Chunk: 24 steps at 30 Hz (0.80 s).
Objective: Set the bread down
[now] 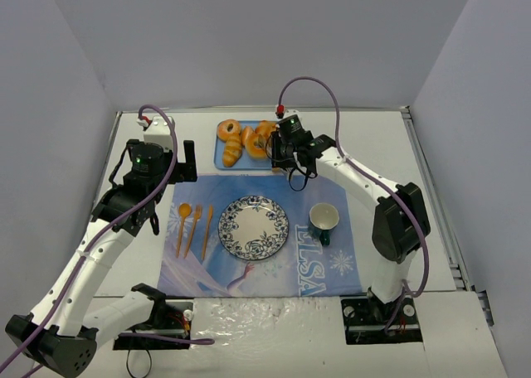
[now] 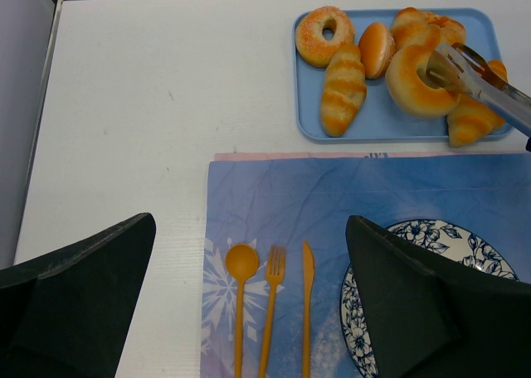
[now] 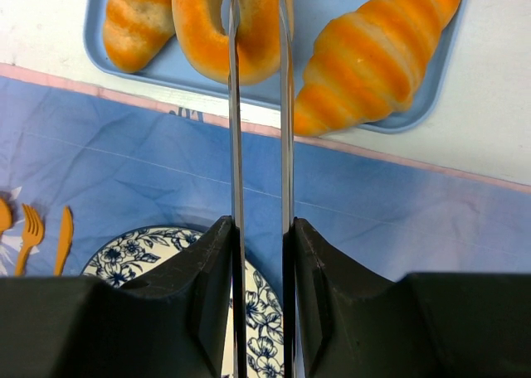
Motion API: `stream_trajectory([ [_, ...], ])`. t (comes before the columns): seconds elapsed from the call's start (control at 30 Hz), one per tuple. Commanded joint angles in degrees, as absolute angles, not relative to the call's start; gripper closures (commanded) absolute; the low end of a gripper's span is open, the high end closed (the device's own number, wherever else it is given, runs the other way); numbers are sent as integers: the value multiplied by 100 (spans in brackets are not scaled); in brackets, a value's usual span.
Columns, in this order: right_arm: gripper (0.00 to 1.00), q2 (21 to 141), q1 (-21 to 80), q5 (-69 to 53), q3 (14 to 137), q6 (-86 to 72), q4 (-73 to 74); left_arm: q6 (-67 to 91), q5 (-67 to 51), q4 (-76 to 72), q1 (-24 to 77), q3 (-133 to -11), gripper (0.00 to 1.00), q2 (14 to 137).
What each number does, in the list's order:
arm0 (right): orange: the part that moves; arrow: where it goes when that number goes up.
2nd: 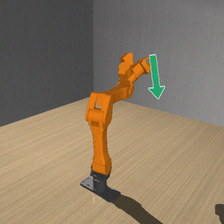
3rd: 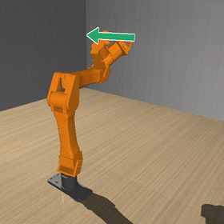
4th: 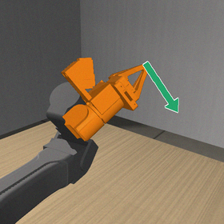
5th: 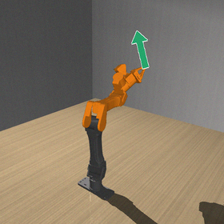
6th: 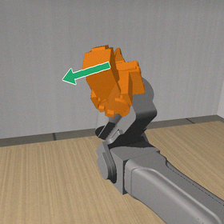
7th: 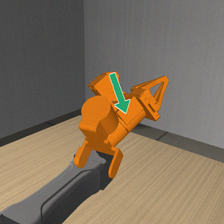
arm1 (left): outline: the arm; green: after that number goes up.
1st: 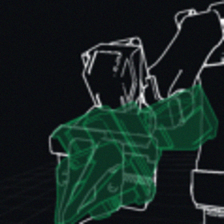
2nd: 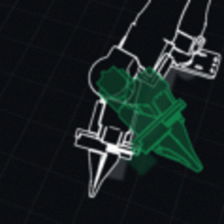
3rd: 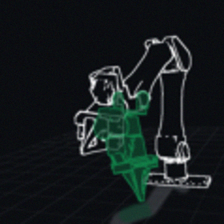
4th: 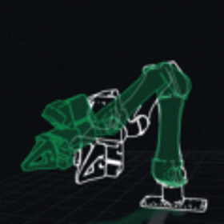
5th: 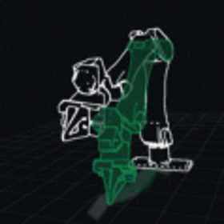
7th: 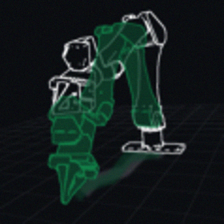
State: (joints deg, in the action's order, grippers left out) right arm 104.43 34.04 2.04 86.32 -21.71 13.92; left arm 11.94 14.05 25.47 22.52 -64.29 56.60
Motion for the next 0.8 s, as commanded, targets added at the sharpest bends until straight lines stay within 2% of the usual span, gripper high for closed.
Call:
stream_trajectory([
  [0.0,100,9882,3375,159,8853,-2092,1304,1081,1529,2250,2285,-6665,3,5634],
  [0.37,100,8842,3686,-404,8111,-2075,1469,1072,1547,2268,2294,-6671,3,5651],
  [0.77,100,7447,4502,-229,6537,-2307,1721,1063,1556,2268,2320,-6678,3,5651],
])
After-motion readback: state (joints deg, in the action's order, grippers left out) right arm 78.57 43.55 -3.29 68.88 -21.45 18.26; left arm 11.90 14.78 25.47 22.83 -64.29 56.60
